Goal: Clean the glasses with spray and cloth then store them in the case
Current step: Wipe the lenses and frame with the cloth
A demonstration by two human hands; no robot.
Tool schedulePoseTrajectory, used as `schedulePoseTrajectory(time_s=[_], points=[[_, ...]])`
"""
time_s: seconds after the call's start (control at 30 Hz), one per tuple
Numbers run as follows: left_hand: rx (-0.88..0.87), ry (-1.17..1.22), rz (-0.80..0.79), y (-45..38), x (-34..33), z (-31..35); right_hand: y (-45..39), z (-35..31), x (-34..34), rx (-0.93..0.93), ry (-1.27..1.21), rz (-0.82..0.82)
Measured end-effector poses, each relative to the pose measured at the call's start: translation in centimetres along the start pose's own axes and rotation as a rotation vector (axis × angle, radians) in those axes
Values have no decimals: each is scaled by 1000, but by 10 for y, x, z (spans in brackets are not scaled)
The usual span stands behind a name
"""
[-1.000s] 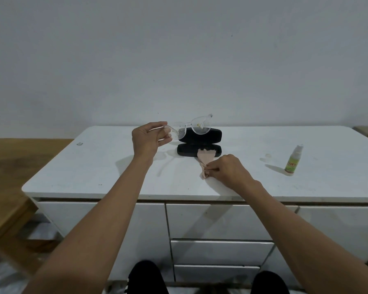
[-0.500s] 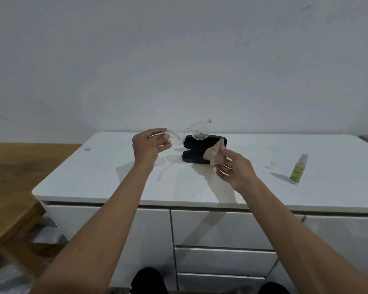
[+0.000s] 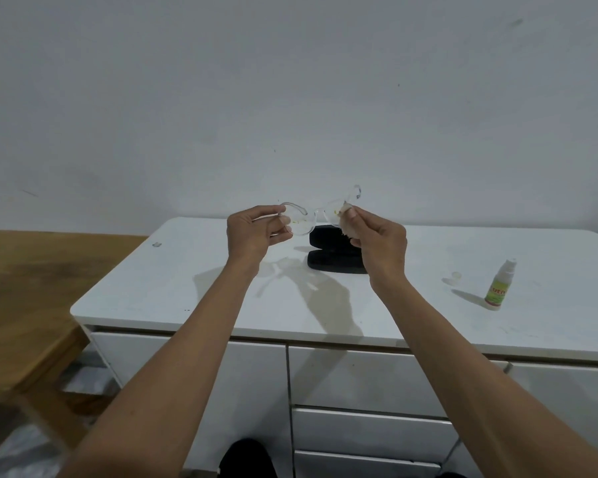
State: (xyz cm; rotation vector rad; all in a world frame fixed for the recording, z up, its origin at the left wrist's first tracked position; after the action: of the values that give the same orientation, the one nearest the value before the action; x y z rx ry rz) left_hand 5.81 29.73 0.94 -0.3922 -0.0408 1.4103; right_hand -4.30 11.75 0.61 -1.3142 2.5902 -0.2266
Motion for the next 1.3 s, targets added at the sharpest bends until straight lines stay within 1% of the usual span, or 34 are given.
schedulePoseTrajectory(time_s=[0.17,0.37,0.47,0.63,0.8,0.87,1.07,1.3], points=[[-27,-19,-41,1,0,13,-1,-4,-8,88,108,75],[-58,-2,-44,4,0,26,-3,-4,-14,196,147,156],[-60,10,-38,5,1,30,-3,-7,-15,186,129,154],[-63,18,-35,7,0,30,-2,-8,-21,105,29,156],[-64,34,-28,9,0,30,-3,-13,-25,105,-95,193],[-77,21,-17,9,-1,30,-6,-13,-27,105,-110,193],[-81,4,33,7,-3,28,-14,-14,-30,107,-49,167],[-46,65,78,8,-1,23,-20,-11,-26,76,89,33]])
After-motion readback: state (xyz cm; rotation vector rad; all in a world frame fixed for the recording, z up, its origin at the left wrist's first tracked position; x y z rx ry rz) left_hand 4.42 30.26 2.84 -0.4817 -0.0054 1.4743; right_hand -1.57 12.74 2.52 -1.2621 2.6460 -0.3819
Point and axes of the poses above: each hand's wrist, its own y-axis away from the middle knuckle, its own x-axis out of the back of the hand, z = x × y, the point moved 1 cm from there along -y, towards the middle knuckle, and after that the axes turned 5 degrees about -x, right-handed, at the moved point
